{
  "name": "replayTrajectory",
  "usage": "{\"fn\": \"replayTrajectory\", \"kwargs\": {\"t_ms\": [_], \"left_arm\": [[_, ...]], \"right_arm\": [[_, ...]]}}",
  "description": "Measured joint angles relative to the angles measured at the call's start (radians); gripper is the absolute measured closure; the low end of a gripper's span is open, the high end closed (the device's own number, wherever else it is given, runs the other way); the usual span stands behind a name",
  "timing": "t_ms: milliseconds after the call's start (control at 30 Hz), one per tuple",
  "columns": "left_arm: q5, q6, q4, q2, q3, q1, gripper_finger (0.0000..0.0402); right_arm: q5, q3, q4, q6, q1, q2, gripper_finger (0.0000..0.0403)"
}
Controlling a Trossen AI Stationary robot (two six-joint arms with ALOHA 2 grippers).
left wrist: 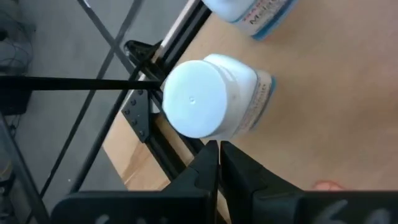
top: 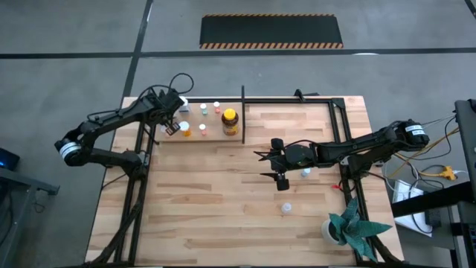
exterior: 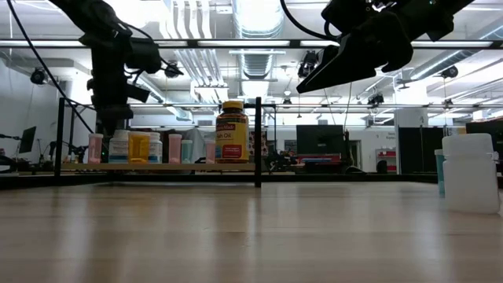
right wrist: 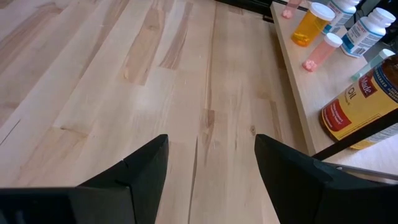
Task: Pick and place medicine bottles onto shelf by color
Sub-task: Put the white pill bottle on the shelf
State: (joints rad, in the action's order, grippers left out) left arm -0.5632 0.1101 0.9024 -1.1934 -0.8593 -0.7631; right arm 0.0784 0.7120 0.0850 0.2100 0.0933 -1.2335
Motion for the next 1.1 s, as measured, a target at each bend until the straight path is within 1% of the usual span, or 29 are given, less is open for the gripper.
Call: {"fn": "replayTrajectory", "kwargs": {"t_ms": [100,167,300,367,433,633,933,1100], "left_arm": [[-0.047,-0.001,-0.005,0.000,0.000,-0.001,0.0402],[-0.042,-0.001,-0.003,0.000,0.000,-0.001,0.0402],[0.076,0.002,0.007,0.006,0.000,0.001,0.0402],[0.101,0.028,0.000,0.006,0.000,0.001,0.0402],[0.079,0.052,-0.016,0.006,0.000,0.001,0.0402],[0.006,0.062,-0.031,0.004,0.000,-0.002,0.0402],[0.005,0.061,-0.031,0.004,0.000,-0.002,0.0402],[0.005,0.036,-0.031,0.008,0.000,0.001,0.0402]], "right_arm": [[0.000,0.000,0.000,0.000,0.000,0.000,0.0172],[0.000,0.000,0.000,0.000,0.000,0.000,0.0172],[0.000,0.000,0.000,0.000,0.000,0.000,0.0172],[0.000,0.000,0.000,0.000,0.000,0.000,0.0172],[0.000,0.000,0.000,0.000,0.000,0.000,0.0172],[0.000,0.000,0.000,0.000,0.000,0.000,0.0172],[0.000,0.000,-0.001,0.000,0.000,0.000,0.0172],[0.000,0.000,-0.001,0.000,0.000,0.000,0.0172]]}}
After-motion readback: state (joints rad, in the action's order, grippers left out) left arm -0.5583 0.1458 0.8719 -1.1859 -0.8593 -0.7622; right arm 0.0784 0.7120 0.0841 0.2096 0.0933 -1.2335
